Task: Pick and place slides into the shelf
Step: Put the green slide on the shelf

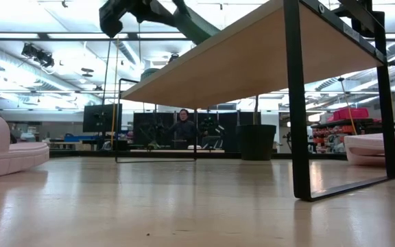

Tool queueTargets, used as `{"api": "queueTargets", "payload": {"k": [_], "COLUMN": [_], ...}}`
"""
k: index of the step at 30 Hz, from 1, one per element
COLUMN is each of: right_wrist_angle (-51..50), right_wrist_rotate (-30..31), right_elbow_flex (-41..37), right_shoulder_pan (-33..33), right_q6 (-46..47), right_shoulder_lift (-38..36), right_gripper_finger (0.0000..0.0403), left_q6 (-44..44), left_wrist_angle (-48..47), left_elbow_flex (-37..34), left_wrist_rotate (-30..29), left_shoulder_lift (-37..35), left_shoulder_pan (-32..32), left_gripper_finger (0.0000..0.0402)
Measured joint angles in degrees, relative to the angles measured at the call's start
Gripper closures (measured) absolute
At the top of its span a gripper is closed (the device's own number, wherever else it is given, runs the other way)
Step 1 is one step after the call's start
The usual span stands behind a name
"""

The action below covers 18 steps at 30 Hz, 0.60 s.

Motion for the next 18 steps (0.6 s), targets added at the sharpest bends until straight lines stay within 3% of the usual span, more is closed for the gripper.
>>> {"api": "queueTargets", "payload": {"k": [9, 18], "right_wrist_angle": [0.0, 0.01], "right_wrist_rotate": [0.0, 0.02], "right_elbow_flex": [0.0, 0.0], "right_shoulder_pan": [0.01, 0.01], "right_q6": [0.02, 0.04], "right_shoulder_lift": [0.03, 0.03], "right_gripper_finger": [0.02, 0.02], "left_q6": [-11.16, -14.27], "left_wrist_angle": [-12.92, -16.06], "left_elbow_flex": [0.02, 0.02], "left_wrist_rotate": [8.83, 15.06], "left_shoulder_lift": [-0.02, -0.02], "left_shoulder_pan": [-0.12, -0.26], "left_gripper_finger": [0.03, 0.0305]}}
